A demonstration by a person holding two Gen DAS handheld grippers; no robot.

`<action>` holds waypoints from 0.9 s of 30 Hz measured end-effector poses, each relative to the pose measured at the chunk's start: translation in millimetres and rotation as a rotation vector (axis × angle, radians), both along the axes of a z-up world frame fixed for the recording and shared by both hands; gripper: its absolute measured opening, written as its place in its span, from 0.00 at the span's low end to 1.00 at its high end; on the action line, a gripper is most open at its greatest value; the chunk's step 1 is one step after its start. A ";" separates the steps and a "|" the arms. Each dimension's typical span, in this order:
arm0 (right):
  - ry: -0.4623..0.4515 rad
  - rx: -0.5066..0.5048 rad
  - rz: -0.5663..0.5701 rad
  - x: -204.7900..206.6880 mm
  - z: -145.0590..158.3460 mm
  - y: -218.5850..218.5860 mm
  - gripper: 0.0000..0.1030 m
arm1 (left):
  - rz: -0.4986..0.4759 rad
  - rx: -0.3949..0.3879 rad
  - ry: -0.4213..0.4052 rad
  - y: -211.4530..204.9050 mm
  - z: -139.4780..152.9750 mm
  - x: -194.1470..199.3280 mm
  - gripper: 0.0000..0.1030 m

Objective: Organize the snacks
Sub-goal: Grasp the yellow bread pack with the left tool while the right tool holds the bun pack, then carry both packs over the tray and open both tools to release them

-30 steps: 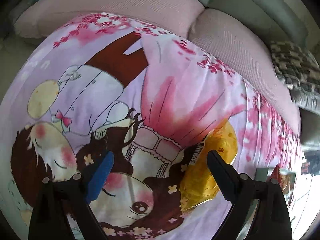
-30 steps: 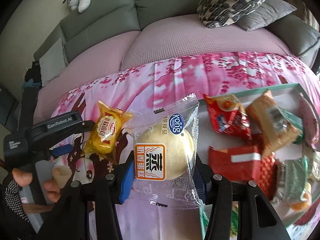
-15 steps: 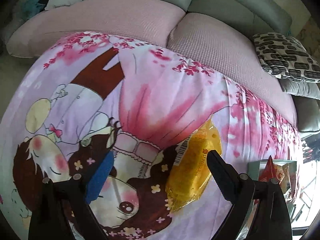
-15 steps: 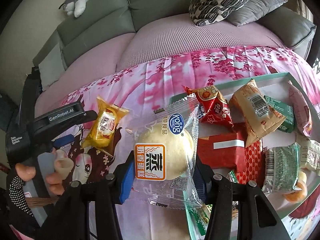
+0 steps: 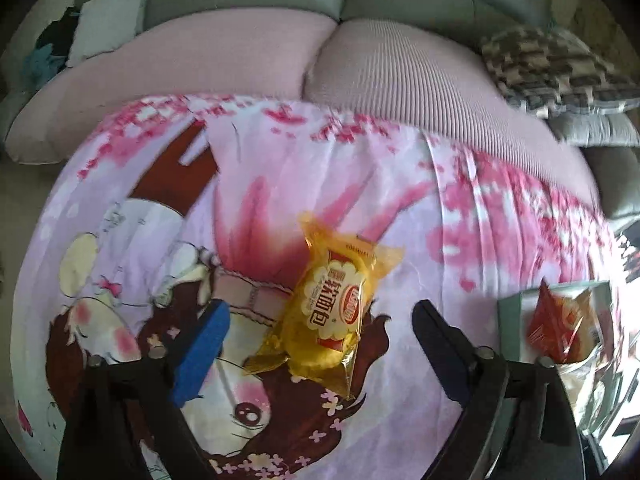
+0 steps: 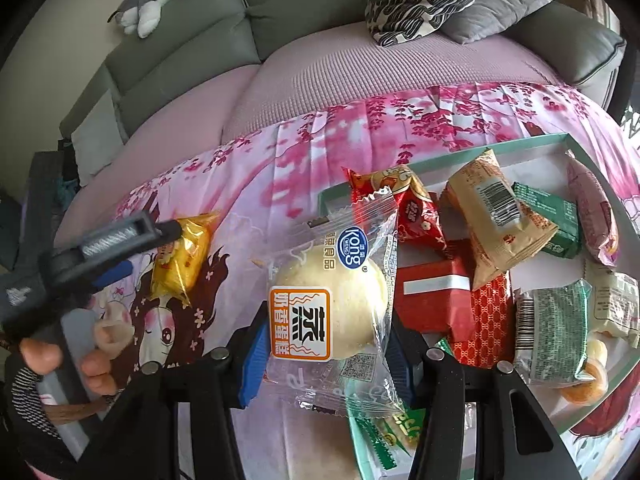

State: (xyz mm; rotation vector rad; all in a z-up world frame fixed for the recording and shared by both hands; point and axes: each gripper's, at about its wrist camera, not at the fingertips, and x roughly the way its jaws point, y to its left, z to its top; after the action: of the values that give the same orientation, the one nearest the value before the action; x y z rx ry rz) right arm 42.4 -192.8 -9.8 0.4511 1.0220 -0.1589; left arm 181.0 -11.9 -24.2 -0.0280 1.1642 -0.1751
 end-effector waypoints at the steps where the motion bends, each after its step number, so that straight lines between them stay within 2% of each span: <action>1: 0.000 0.001 -0.003 -0.3 0.3 -0.9 0.53 | -0.004 0.002 0.013 -2.1 -5.5 1.6 0.76; 4: -0.001 0.004 -0.009 -1.1 0.6 -4.5 0.53 | -0.006 0.022 0.032 -4.6 -17.8 4.6 0.67; 6: -0.004 0.008 -0.013 -1.5 1.3 -6.0 0.53 | -0.001 0.034 0.033 -4.6 -21.2 4.2 0.51; 9: -0.009 0.013 -0.016 -2.1 2.7 -8.2 0.53 | 0.010 -0.003 0.031 -1.1 -20.2 3.5 0.43; 15: -0.018 0.015 -0.017 -4.2 5.2 -9.5 0.53 | 0.020 -0.017 -0.001 -2.8 -8.7 -1.9 0.40; 19: -0.038 0.016 -0.021 -8.5 11.9 -12.8 0.53 | 0.016 -0.069 -0.039 -3.5 11.8 -11.9 0.40; 24: -0.082 0.000 -0.086 -27.6 28.9 -39.1 0.53 | -0.078 -0.143 -0.100 -26.7 43.2 -40.7 0.40; 27: -0.089 -0.015 -0.160 -42.9 33.3 -63.9 0.53 | -0.182 -0.177 -0.102 -55.6 53.2 -62.2 0.40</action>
State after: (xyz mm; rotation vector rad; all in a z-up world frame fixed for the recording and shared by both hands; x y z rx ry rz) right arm -0.6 -256.7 23.5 0.5222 0.8967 -0.2868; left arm 118.8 -67.5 29.0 -0.0688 1.0462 -0.4356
